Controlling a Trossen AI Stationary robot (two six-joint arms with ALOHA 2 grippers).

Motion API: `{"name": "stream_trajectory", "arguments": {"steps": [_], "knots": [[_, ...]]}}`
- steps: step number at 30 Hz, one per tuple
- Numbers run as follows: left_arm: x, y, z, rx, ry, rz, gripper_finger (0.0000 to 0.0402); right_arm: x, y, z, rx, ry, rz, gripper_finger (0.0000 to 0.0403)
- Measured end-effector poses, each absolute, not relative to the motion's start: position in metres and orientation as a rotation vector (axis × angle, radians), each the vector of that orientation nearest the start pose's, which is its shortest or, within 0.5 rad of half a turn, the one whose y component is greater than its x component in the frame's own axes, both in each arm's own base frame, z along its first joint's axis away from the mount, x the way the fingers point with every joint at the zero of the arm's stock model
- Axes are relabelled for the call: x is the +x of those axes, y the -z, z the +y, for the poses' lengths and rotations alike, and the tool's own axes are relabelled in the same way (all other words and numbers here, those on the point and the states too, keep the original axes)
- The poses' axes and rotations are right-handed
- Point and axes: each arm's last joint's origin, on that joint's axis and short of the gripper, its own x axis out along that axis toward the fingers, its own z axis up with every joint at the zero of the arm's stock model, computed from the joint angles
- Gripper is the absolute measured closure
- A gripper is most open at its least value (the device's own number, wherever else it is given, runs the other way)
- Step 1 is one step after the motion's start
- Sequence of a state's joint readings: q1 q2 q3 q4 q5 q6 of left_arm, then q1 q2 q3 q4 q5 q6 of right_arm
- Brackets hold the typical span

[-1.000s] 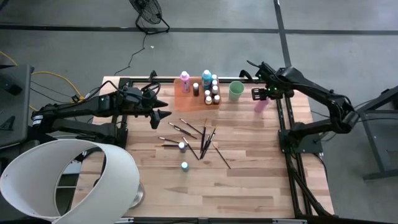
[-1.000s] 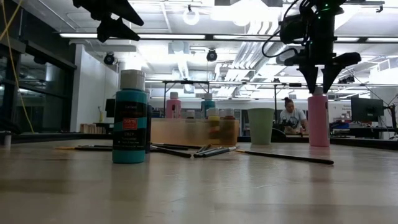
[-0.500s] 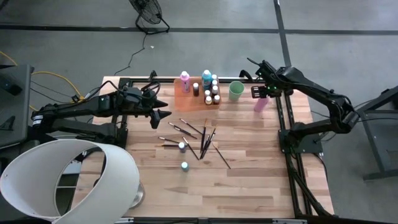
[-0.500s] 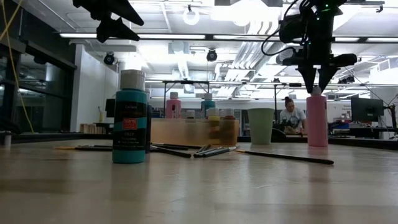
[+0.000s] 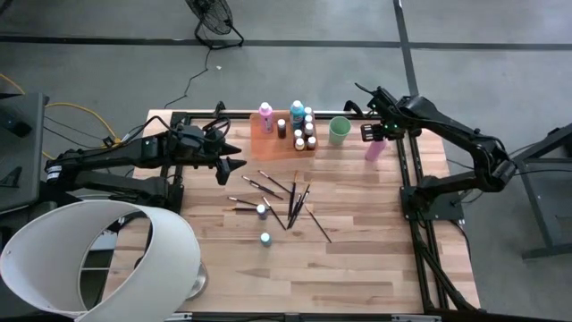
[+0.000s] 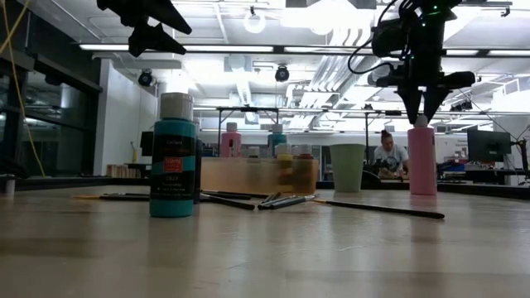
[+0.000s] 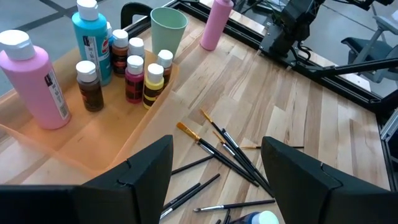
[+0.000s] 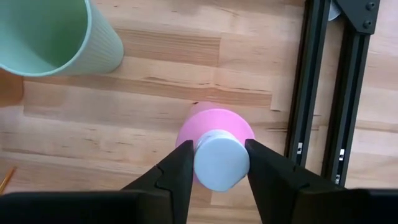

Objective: Pick & Place Paint Supplies
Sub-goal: Put the large pink paint bottle into the orange bin

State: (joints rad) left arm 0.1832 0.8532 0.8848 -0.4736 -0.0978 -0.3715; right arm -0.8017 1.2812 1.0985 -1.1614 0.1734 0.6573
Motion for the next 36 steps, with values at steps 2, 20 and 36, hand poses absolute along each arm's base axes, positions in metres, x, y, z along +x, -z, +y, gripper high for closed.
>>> {"name": "stream_trajectory", "arguments": {"steps": [2, 20, 36], "knots": [[0.173, -0.329, 0.035, -0.382, -0.355, 0.387, 0.0163, 0.148, -0.277, -0.160, 0.942, 1.252, 1.028, 0.0287], [0.173, -0.329, 0.035, -0.386, -0.356, 0.386, 0.0163, 0.146, -0.285, -0.153, 0.962, 1.117, 1.008, 0.0288], [0.173, -0.329, 0.035, -0.408, -0.359, 0.382, 0.0163, 0.138, -0.380, -0.128, 0.825, 0.888, 0.682, 0.0288]]}}
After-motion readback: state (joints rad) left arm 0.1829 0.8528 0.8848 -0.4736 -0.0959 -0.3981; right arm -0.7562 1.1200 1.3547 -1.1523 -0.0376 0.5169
